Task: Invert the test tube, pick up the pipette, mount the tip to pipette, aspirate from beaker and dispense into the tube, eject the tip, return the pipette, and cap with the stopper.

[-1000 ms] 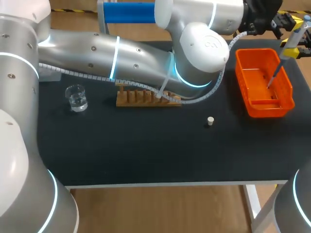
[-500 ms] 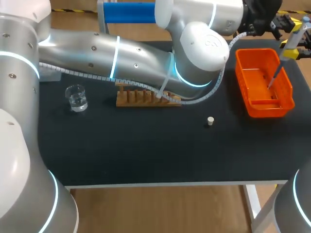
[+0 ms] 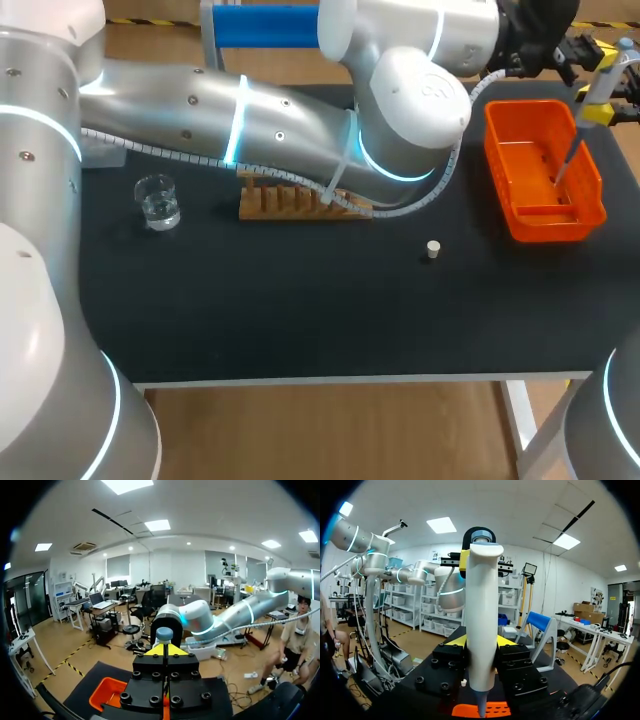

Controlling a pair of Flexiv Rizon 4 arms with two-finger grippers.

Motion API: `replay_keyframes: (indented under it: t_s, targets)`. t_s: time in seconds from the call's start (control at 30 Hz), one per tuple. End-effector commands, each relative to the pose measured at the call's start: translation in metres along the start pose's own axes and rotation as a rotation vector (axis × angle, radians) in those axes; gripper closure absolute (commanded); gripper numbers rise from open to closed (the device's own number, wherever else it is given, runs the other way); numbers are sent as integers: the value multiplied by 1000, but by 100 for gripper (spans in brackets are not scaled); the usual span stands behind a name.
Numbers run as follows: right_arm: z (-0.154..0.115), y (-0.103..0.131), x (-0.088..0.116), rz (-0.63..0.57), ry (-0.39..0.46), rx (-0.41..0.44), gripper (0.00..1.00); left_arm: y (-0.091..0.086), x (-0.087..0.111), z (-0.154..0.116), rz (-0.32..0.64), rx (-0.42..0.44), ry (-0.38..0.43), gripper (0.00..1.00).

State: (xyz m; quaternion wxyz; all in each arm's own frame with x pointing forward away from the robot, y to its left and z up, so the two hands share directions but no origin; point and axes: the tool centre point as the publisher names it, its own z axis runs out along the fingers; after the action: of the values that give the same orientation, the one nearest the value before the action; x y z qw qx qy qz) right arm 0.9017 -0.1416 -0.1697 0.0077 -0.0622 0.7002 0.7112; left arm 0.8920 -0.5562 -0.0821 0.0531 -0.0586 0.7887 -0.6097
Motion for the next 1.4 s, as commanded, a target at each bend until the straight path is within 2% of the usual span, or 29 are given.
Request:
replay_keyframes:
  t_s: [0.03,1.4]
  targets:
    - [-1,8,-2,0,8,-1,100,14,-1,8,-2,235,0,100]
    - [-1,8,-2,0,8,-1,100,28,2,14,-36,224,-6,100]
